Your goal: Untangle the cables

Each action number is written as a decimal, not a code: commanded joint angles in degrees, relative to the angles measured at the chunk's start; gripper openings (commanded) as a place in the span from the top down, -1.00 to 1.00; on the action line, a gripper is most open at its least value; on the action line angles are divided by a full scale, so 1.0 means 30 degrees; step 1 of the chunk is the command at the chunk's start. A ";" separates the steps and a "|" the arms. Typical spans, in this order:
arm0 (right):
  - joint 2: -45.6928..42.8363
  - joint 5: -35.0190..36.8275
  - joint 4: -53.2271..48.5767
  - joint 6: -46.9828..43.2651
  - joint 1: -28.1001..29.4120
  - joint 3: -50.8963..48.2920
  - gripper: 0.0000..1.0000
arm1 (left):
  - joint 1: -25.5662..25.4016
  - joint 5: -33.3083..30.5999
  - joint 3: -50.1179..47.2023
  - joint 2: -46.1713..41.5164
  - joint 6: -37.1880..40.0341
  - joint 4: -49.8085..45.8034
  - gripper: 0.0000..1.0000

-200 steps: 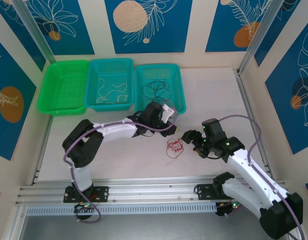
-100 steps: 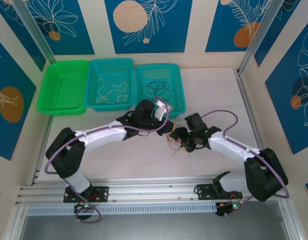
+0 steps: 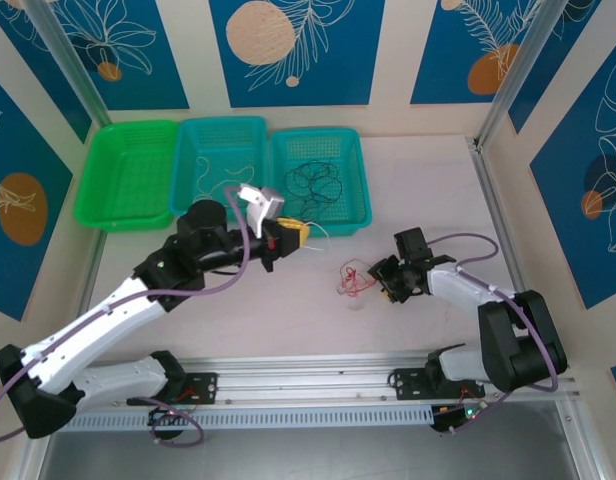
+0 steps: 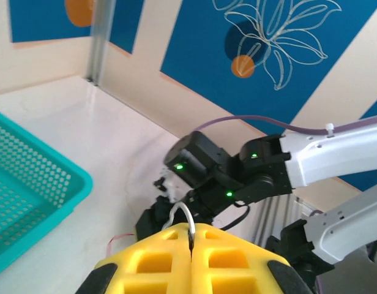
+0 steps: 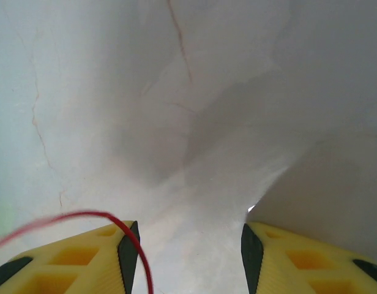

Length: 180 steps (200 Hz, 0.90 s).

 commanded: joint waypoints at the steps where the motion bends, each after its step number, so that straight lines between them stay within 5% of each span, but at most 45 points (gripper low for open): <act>1: -0.1220 -0.0242 -0.0925 -0.0616 -0.0231 -0.0282 -0.01 | 0.0330 -0.1714 -0.0820 -0.0398 0.0741 -0.2386 1.00; 45: -0.4290 -0.0007 -0.3909 -0.2639 0.0943 0.0857 -0.36 | 0.0460 -0.2025 -0.2388 -0.0732 0.0264 -0.2520 1.00; 87: -0.5929 0.1792 -0.4008 -0.3641 0.5250 0.1857 -0.43 | 0.0475 -0.1983 -0.3628 -0.0939 -0.0377 -0.2147 1.00; 148: 0.1657 0.2361 -0.2440 -0.2837 0.9503 0.5822 -0.47 | 0.0603 -0.2656 -0.3389 -0.1836 0.0029 -0.2911 1.00; 180: 0.4856 0.3630 -0.2106 -0.2792 0.9495 0.7103 -0.31 | 0.0610 -0.4378 -0.3209 -0.2906 -0.0113 -0.4320 1.00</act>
